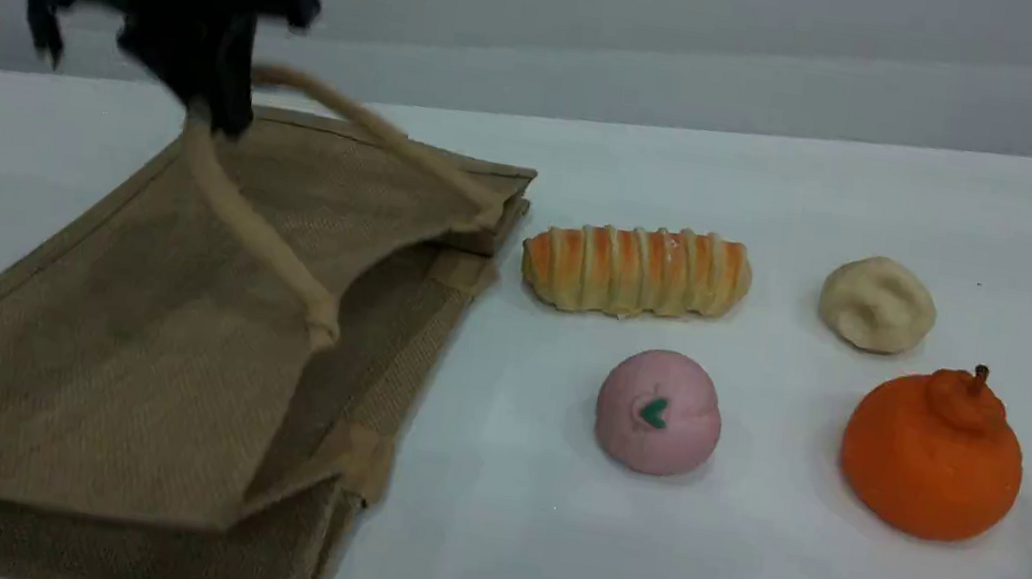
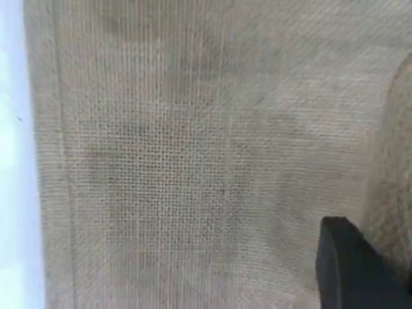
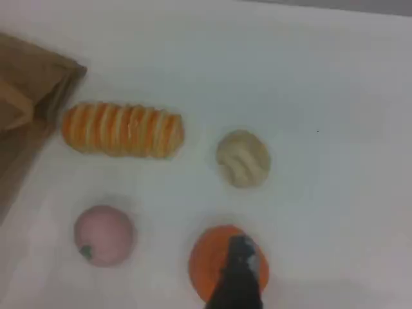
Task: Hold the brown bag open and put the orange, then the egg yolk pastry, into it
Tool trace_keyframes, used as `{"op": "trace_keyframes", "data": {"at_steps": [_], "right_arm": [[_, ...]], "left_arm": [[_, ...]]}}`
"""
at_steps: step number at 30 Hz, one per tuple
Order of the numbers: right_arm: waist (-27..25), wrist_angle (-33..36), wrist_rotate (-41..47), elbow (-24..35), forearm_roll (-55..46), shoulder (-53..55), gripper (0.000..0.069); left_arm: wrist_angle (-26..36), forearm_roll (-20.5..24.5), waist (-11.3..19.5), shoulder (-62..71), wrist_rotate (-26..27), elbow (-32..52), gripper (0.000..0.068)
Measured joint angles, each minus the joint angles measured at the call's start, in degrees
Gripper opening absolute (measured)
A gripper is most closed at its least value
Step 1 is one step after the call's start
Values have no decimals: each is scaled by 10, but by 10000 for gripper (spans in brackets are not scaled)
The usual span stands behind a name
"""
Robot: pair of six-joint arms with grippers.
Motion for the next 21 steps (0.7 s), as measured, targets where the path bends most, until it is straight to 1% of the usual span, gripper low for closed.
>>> {"op": "trace_keyframes", "data": {"at_steps": [4,7,12,14,16,21], "right_arm": [[0,15,-10,0,22,19,565],[0,14,-15,0,24,41,565],[0,10,-15,0,24,83,565],[0,10,-15,0,23,101,565],[0,8,-22,0,24,116,565],[0,4,-35,0,34,144,565]], "left_arm": [[68,0,0,-10,8,-71,72],[118,0,0,-13,10,-125,72],[129,-4,0,-16,25,-201,72],[128,-24,0,-17,31,-224,72],[127,-53,0,-17,57,-242,72],[127,-124,0,-19,149,-251,72]]}}
